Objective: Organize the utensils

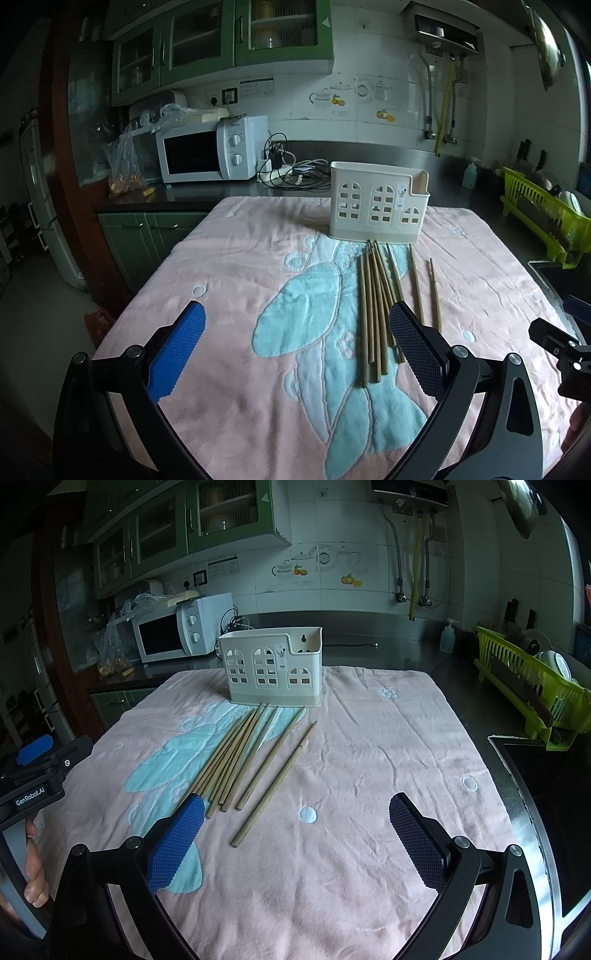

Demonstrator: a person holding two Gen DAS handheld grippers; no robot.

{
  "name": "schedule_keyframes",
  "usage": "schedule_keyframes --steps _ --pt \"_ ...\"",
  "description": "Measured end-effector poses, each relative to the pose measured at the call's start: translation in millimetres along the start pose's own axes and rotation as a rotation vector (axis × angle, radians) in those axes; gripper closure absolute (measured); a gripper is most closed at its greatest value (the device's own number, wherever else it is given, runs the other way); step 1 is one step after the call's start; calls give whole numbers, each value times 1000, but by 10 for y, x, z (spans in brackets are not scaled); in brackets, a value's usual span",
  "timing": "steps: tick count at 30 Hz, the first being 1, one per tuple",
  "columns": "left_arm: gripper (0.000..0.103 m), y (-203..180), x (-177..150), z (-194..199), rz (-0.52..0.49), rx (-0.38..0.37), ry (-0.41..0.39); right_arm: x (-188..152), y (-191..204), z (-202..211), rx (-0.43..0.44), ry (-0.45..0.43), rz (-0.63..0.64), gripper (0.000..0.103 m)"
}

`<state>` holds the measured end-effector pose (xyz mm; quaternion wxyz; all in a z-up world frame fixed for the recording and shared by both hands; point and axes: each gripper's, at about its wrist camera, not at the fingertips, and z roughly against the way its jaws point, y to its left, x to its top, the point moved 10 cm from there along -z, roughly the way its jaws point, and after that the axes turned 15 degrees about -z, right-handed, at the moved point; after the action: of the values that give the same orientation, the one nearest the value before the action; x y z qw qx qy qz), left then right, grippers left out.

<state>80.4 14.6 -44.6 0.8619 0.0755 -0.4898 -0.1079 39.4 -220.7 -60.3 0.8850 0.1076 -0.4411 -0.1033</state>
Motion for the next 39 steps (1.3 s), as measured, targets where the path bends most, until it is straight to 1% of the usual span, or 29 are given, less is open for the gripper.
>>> schedule_keyframes --steps 24,39 --pt "5 64 32 3 11 7 2 20 23 26 1 -4 4 6" --pt "5 106 -34 -19 11 3 10 -2 38 -5 -4 7 15 6"
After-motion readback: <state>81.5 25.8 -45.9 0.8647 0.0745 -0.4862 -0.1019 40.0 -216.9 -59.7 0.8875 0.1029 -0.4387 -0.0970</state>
